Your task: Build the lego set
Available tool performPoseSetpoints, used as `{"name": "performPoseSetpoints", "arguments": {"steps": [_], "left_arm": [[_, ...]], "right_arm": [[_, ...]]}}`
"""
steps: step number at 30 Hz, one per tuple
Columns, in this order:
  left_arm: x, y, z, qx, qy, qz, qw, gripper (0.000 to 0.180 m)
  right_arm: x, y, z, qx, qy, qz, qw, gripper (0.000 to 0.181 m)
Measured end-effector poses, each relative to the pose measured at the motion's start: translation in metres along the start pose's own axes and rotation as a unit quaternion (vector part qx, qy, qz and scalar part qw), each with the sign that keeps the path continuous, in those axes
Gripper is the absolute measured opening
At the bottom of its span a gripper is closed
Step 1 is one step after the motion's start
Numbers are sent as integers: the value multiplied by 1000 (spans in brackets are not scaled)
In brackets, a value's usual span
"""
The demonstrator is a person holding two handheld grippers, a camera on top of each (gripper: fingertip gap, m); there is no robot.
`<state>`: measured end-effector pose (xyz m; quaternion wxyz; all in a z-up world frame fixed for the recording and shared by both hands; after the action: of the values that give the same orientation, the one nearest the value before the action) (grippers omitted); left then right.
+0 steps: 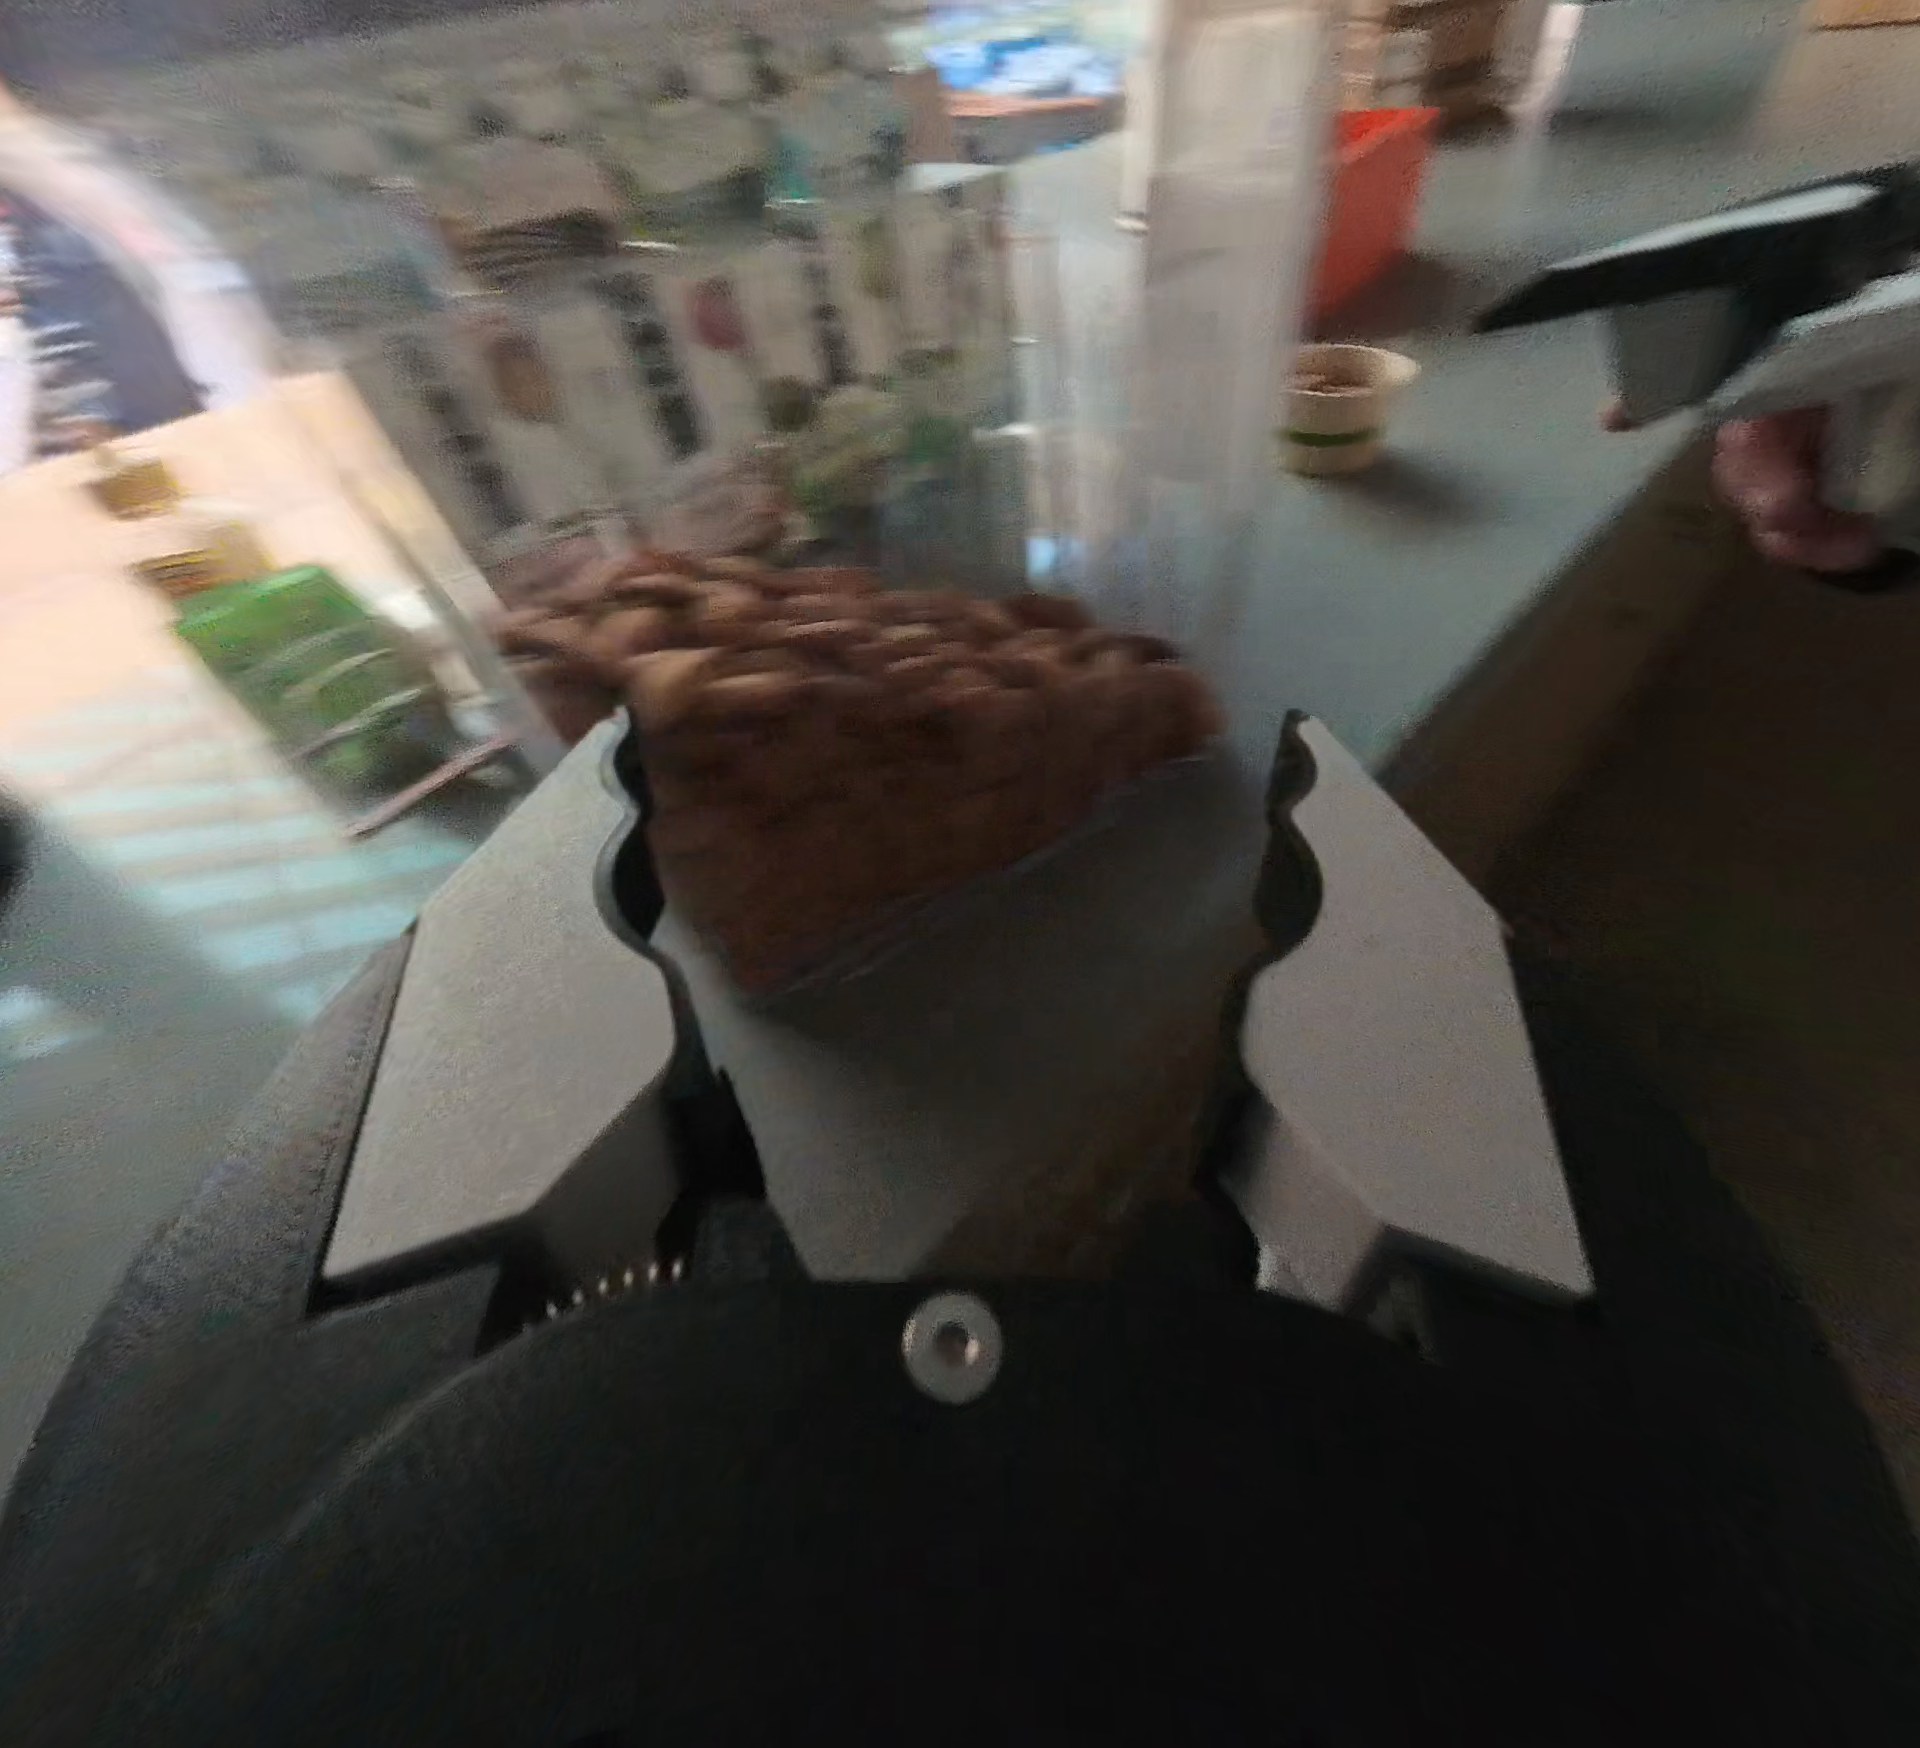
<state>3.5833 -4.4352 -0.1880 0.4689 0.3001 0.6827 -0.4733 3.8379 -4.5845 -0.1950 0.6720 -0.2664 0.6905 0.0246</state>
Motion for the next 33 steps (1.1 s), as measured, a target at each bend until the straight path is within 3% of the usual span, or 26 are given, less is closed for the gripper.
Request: {"name": "performPoseSetpoints", "arguments": {"steps": [4,8,12,15,20,23,24,33], "left_arm": [[0,-6,-78,-41,-17,-2,999,130],[1,21,-121,13,-36,-6,999,132],[-5,45,-129,116,-41,-9,992,151],[0,59,-126,219,-63,-9,974,148],[5,84,-99,315,-24,-35,948,139],[4,96,-80,367,-16,-33,930,128],[3,95,-73,393,-19,-24,919,117],[3,96,-64,384,-27,1,923,121]], "right_arm": [[-24,36,-4,-4,-14,10,1000,110],[-44,69,-2,0,-25,11,1000,120],[-57,94,1,-17,-32,7,999,126],[-59,110,1,-40,-34,3,999,124],[-53,136,-4,-88,-28,5,996,113],[-49,153,-4,-82,-24,3,996,116],[-49,155,-2,-76,-20,13,997,114],[-54,155,-4,-89,-20,32,995,108]]}}
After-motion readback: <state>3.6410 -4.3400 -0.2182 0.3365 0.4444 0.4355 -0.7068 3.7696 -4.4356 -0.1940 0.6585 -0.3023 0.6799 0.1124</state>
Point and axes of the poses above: each gripper's, where its closed fingertips meet, y out along the fingers, x out of its underside, z = x × y across the jaws, the point moved 5 cm from there along -y, back along the fingers, and after that the axes turned 10 degrees about -z, right-handed, at the moved point
